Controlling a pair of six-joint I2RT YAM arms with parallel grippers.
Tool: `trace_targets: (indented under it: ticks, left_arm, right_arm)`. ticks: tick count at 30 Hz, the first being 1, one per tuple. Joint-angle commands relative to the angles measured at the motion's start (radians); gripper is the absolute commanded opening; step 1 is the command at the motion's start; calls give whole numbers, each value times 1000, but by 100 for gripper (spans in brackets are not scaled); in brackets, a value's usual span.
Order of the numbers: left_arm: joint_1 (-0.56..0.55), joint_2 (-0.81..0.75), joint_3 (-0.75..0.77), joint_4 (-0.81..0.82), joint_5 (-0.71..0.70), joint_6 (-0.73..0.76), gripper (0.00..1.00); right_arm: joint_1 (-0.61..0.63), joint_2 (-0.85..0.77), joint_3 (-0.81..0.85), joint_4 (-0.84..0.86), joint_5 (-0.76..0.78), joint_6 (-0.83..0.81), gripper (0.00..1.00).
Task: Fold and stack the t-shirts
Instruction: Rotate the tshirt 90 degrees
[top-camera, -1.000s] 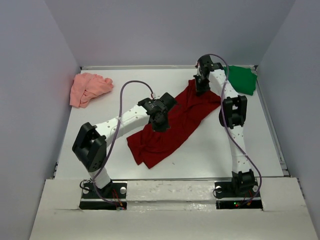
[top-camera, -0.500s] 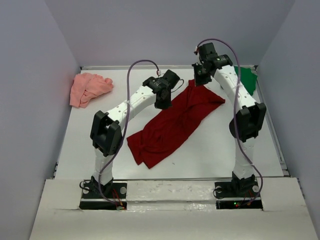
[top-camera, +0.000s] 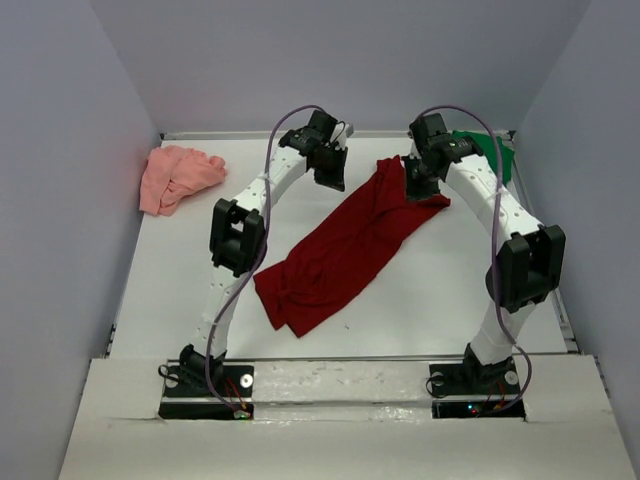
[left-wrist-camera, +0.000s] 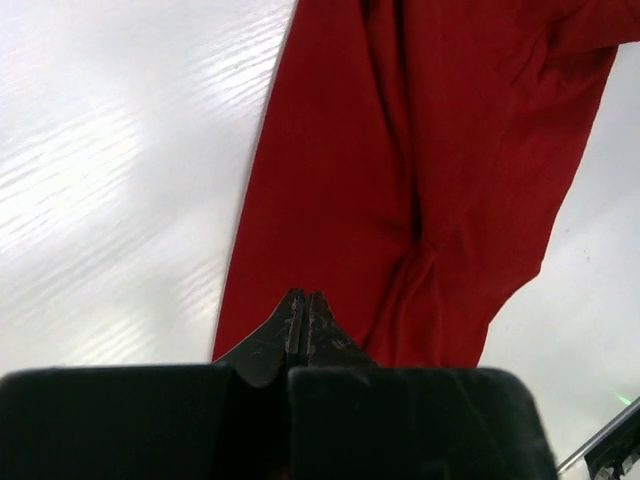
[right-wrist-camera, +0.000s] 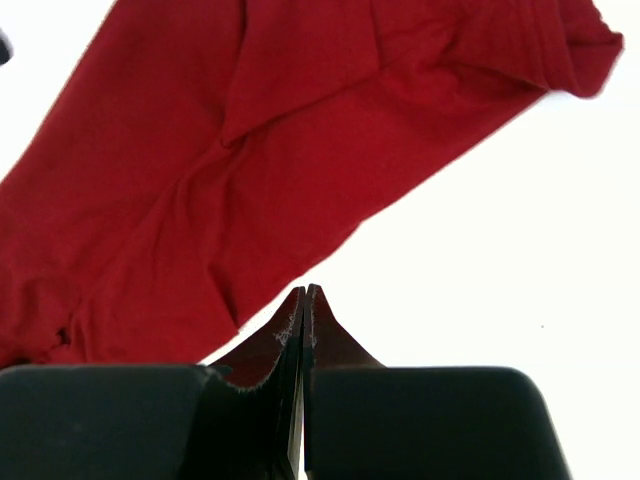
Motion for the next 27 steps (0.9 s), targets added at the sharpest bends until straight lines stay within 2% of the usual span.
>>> trace_targets:
  ticks: [1,5,8,16,27]
  left_arm:
    - [9,94,82,61,259,27,0]
    - [9,149,75,139,337,-10,0]
    - [7,166,64,146,355,-13,0]
    - [17,165,19,144,323,1,0]
    - [52,189,-1,127,289,-40,0]
  right_arm:
    - [-1,-52,-37,25,77,39,0]
    - [-1,25,-51,8,137,86,0]
    - [-1,60,-57,40,91,92,0]
    - [-1,227,41,49,-11,120,0]
    - [-1,376,164,-6,35,109,0]
